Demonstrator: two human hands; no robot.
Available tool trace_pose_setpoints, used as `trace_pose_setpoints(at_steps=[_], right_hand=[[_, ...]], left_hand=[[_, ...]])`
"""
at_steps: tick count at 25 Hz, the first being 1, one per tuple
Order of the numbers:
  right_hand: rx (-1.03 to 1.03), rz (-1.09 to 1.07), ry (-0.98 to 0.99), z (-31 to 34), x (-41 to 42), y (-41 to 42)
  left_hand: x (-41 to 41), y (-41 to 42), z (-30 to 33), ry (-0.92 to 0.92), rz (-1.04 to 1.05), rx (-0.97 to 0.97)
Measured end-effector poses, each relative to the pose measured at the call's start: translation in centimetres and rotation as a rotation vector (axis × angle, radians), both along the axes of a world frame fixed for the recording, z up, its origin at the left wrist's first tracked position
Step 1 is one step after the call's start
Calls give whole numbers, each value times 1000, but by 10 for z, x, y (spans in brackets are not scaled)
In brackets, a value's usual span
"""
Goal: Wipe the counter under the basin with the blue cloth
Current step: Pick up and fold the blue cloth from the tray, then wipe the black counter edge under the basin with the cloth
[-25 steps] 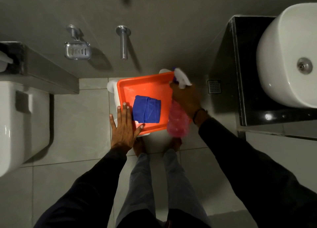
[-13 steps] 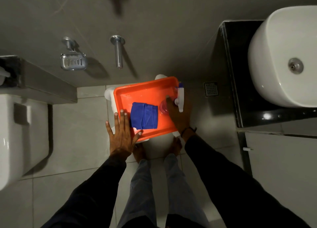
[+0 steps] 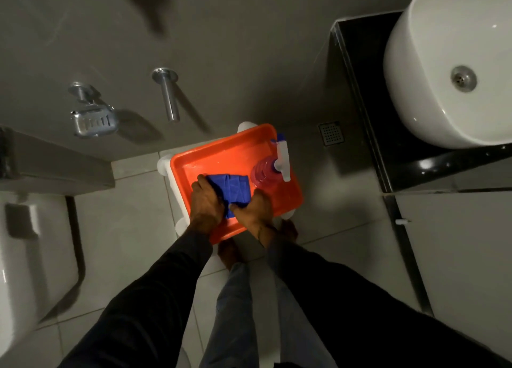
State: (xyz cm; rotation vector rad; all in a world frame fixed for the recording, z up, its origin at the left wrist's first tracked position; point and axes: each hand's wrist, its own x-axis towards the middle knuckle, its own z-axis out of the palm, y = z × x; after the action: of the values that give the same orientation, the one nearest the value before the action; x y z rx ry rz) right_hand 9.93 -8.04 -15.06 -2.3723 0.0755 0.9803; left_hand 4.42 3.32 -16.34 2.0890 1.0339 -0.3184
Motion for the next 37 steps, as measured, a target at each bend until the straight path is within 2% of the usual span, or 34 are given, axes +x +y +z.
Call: trace_pose_setpoints(at_steps=[2, 6, 9, 13, 15, 20, 23, 26, 29, 33, 35, 37], right_hand=[[40, -95, 114, -9, 7, 8], [212, -225, 281, 15, 11, 4], [313, -294, 330, 59, 6, -25], [326, -218, 359, 101, 9, -93], [334, -208, 301, 120, 19, -132], [292, -256, 171, 148, 67, -245], [274, -336, 62, 156, 106, -309], [305, -393, -62, 153, 147, -356], [343, -386, -136, 148, 178, -366], [311, -286, -193, 139, 200, -358], [229, -166, -381, 133, 197, -357], [137, 120, -621, 125, 186, -357]], left_hand=[[5, 0, -2, 8, 165, -93], [-9, 3, 16, -30, 327, -244], [-26, -5, 59, -158, 549, -524], [-31, -51, 107, -142, 544, -884], [-19, -88, 121, -142, 486, -942], [41, -194, 142, -179, 314, -914], [89, -260, 151, -229, 242, -832], [139, -313, 156, -308, 244, -741], [175, -330, 152, -271, 299, -536], [199, -331, 140, -211, 314, -405], [205, -326, 131, -168, 313, -307], [204, -320, 124, -140, 321, -251]])
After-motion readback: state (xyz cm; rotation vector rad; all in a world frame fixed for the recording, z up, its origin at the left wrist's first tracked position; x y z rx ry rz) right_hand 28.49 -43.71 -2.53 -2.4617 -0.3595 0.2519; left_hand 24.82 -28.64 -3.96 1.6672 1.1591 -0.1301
